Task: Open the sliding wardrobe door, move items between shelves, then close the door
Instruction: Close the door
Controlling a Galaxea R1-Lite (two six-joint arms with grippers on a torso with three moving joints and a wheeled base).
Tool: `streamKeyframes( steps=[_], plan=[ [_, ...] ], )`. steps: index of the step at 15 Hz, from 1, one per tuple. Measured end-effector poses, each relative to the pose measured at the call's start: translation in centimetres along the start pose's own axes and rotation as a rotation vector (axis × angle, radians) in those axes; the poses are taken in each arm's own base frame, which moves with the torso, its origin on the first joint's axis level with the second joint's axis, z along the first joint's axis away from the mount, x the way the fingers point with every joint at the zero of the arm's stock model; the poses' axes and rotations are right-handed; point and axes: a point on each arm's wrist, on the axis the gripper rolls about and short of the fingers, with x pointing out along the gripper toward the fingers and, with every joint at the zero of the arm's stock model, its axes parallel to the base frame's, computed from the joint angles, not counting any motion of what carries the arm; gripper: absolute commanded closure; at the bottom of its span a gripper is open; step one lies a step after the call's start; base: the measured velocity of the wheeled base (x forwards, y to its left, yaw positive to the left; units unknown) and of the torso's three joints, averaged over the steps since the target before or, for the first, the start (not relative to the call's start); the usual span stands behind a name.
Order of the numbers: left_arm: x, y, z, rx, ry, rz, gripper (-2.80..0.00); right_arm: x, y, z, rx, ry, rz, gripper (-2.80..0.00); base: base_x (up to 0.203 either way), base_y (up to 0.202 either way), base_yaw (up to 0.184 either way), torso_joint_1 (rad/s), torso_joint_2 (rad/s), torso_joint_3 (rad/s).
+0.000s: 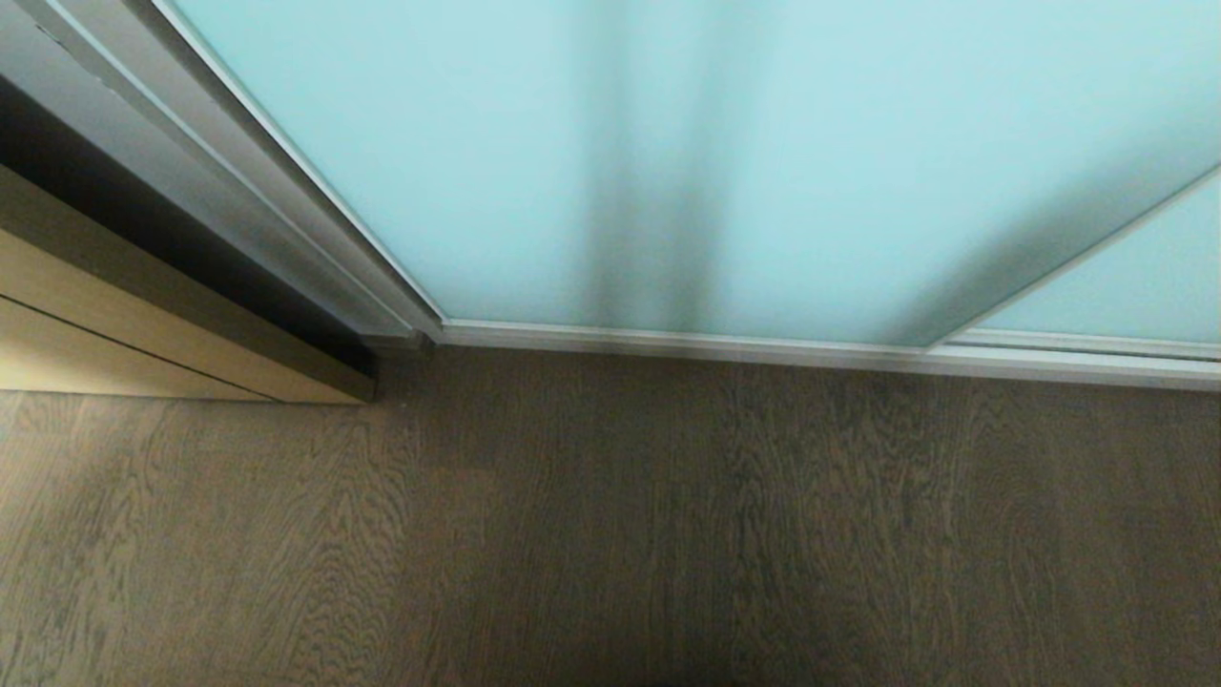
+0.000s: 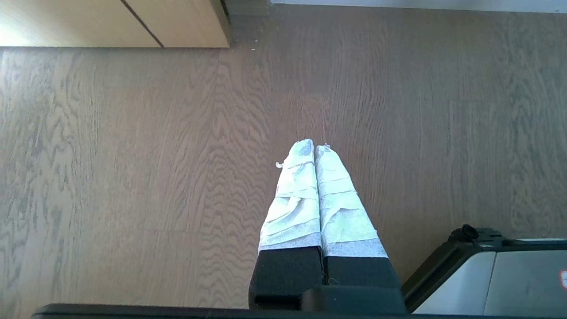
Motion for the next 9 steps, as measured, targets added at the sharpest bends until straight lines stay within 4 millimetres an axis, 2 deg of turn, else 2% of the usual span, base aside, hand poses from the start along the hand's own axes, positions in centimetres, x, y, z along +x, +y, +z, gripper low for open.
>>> streamKeyframes(
  steps=[4, 9],
  plan=[
    [0.0, 0.0, 0.0, 0.0, 0.0, 0.0, 0.0, -0.09, 0.0, -0.5, -0.119, 0.027, 0.017, 0.0, 0.0, 0.0, 0.0, 0.0, 0.0, 0.0],
    [0.0, 0.0, 0.0, 0.0, 0.0, 0.0, 0.0, -0.11, -0.01, -0.49, -0.054, 0.023, 0.01, 0.0, 0.0, 0.0, 0.0, 0.0, 0.0, 0.0]
  ],
)
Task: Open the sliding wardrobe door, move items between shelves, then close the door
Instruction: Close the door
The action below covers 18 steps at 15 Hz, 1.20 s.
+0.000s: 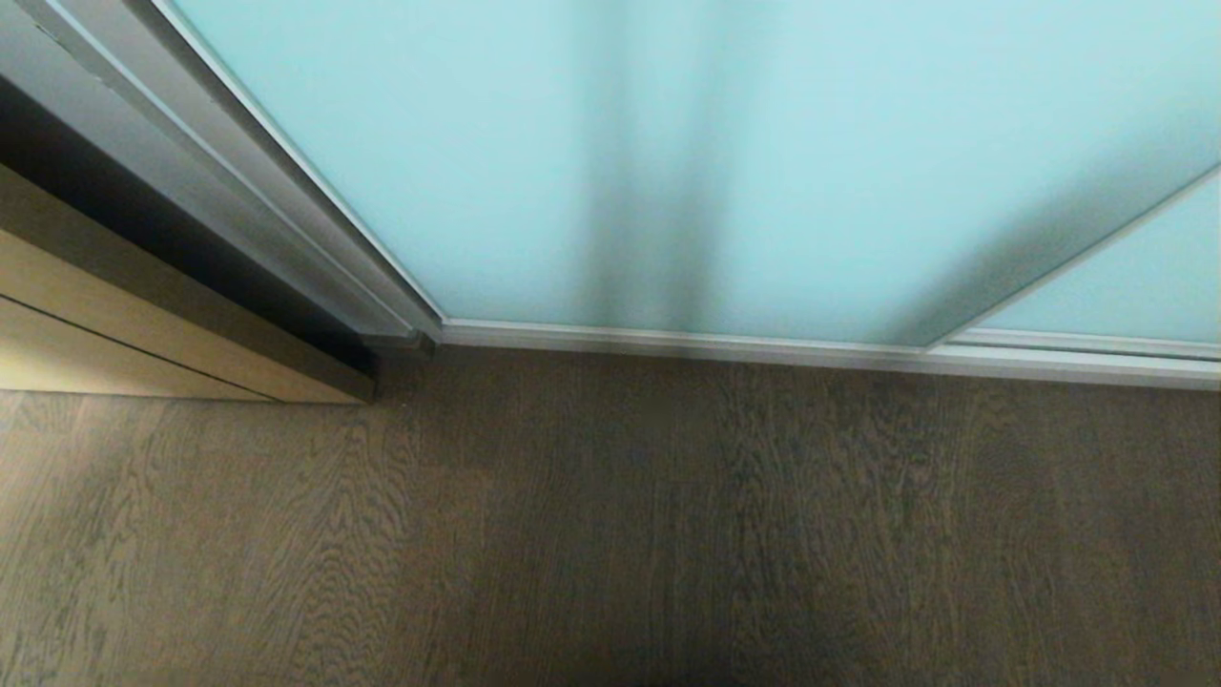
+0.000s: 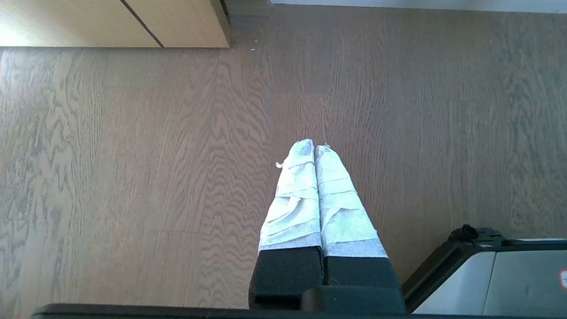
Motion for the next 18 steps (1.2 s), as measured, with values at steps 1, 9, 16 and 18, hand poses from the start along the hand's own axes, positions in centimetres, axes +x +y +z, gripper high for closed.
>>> streamKeyframes(
  steps=[1, 9, 16, 18],
  plan=[
    [0.0, 0.0, 0.0, 0.0, 0.0, 0.0, 0.0, 0.0, 0.0, 0.0, 0.0, 0.0, 0.0, 0.0, 0.0, 0.0, 0.0, 0.0, 0.0, 0.0],
    [0.0, 0.0, 0.0, 0.008, 0.001, -0.001, 0.0, 0.0, 0.0, 0.0, 0.002, 0.0, 0.0, 0.0, 0.0, 0.0, 0.0, 0.0, 0.0, 0.0],
    [-0.8, 0.2, 3.2, 0.021, -0.083, 0.048, 0.0, 0.0, 0.0, 0.0, 0.002, 0.0, 0.0, 0.0, 0.0, 0.0, 0.0, 0.0, 0.0, 0.0],
    [-1.7, 0.4, 7.8, 0.032, -0.201, 0.067, 0.0, 0.0, 0.0, 0.0, 0.002, 0.0, 0.0, 0.0, 0.0, 0.0, 0.0, 0.0, 0.0, 0.0]
  ],
)
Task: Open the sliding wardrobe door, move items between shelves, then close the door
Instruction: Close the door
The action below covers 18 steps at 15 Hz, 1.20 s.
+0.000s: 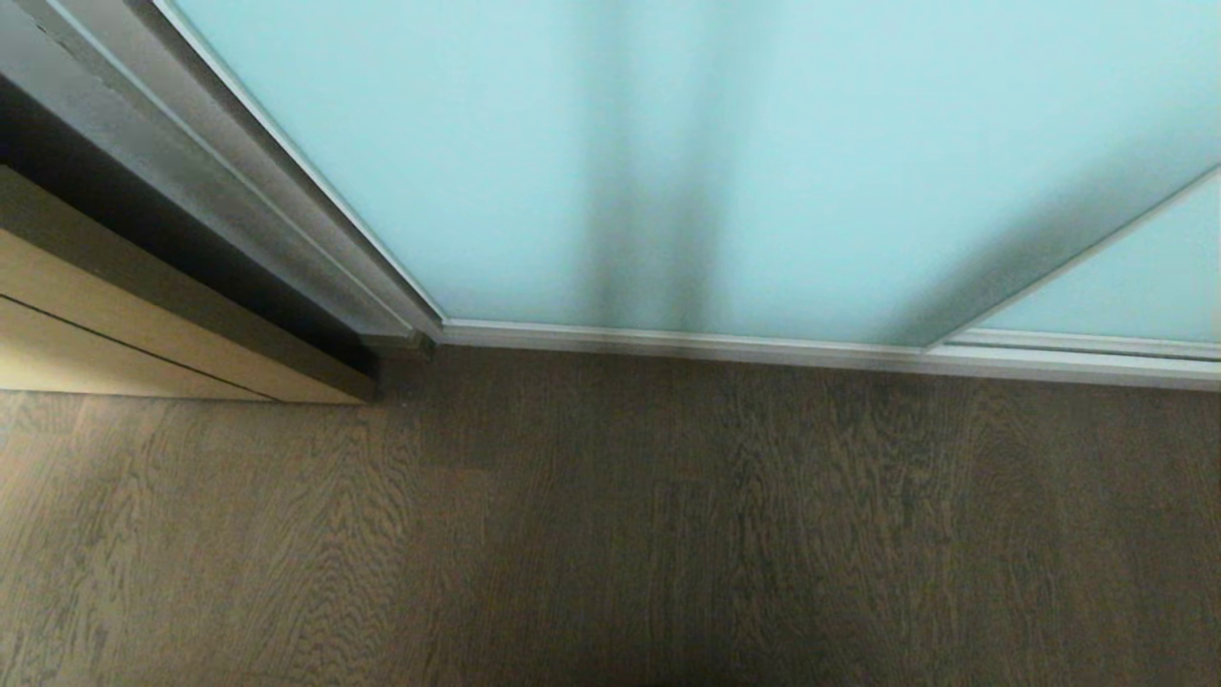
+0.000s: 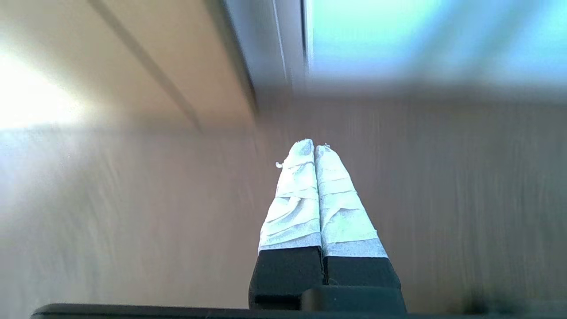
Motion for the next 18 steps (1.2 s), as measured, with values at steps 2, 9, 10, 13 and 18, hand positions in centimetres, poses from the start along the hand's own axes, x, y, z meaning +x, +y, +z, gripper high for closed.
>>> streamKeyframes(
  steps=[2, 9, 10, 13, 18],
  plan=[
    [1.2, 0.3, 4.6, 0.006, -0.096, 0.039, 0.0, 0.0, 0.0, 0.0, 0.0, 0.0, 0.0, 0.0, 0.0, 0.0, 0.0, 0.0, 0.0, 0.0],
    [12.9, 1.2, 15.8, 0.034, -0.462, 0.29, 0.0, 0.0, 0.0, 0.0, 0.0, 0.001, 0.001, 0.0, 0.0, 0.0, 0.0, 0.0, 0.0, 0.0],
    [14.2, 1.3, 16.9, 0.028, -0.528, 0.315, 0.0, 0.0, 0.0, 0.0, 0.0, 0.0, 0.0, 0.0, 0.0, 0.0, 0.0, 0.0, 0.0, 0.0],
    [17.5, 1.4, 19.0, 0.011, -0.635, 0.34, 0.0, 0.0, 0.0, 0.0, 0.0, 0.001, 0.001, 0.0, 0.0, 0.0, 0.0, 0.0, 0.0, 0.0],
    [20.7, 0.5, 20.2, -0.046, -0.672, 0.266, 0.0, 0.0, 0.0, 0.0, 0.0, 0.001, 0.001, 0.0, 0.0, 0.0, 0.0, 0.0, 0.0, 0.0]
  ],
)
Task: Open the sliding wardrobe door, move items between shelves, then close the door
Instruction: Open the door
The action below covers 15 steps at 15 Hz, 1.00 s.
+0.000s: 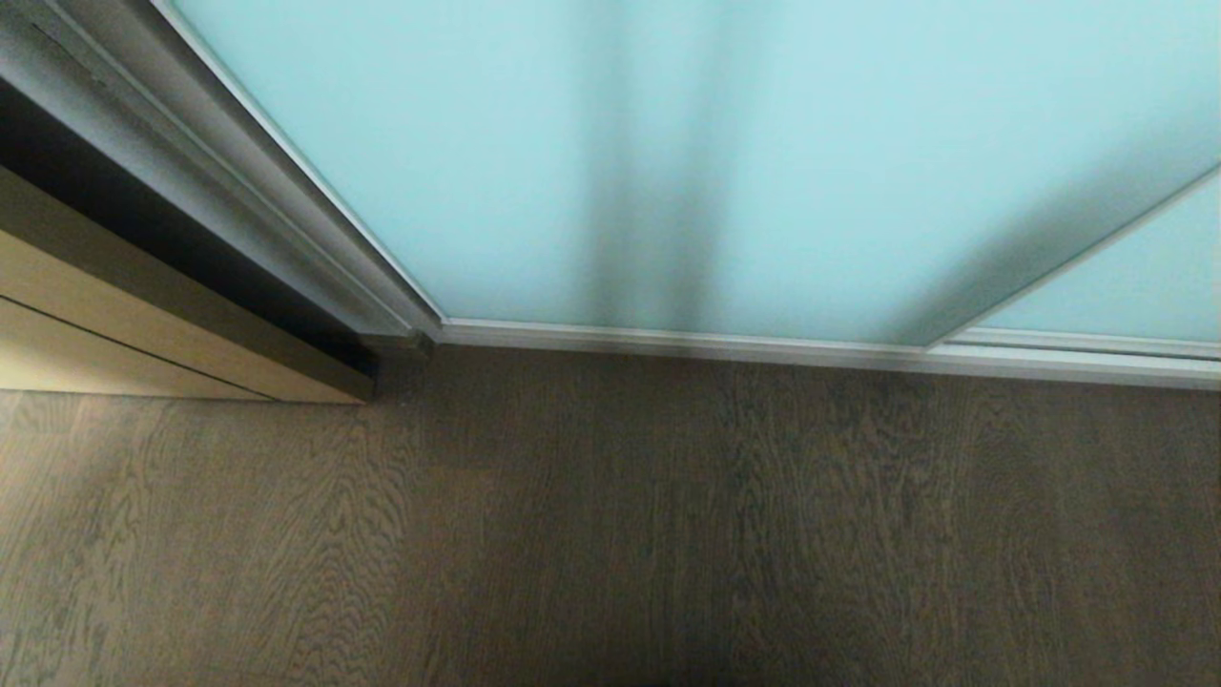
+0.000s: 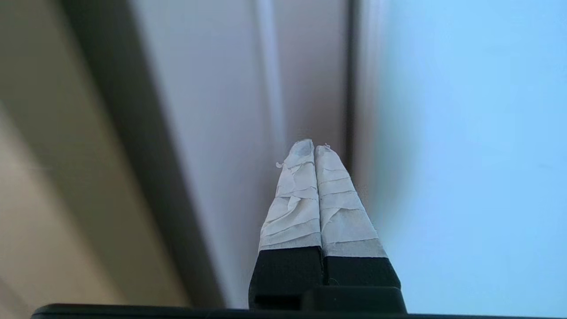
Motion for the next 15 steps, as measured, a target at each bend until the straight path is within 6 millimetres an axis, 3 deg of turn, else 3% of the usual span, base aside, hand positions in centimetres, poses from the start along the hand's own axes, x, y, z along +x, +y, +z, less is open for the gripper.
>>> streamKeyframes(
  steps=[6, 15],
  plan=[
    [2.2, -2.0, -2.3, -0.032, 0.034, -0.033, 0.0, 0.0, 0.0, 0.0, 0.0, 0.0, 0.0, 0.0, 0.0, 0.0, 0.0, 0.0, 0.0, 0.0],
    [4.0, -3.0, -5.6, -0.029, 0.037, 0.018, 0.0, 0.0, 0.0, 0.0, 0.0, 0.001, 0.0, 0.0, 0.0, 0.0, 0.0, 0.0, 0.0, 0.0]
  ],
)
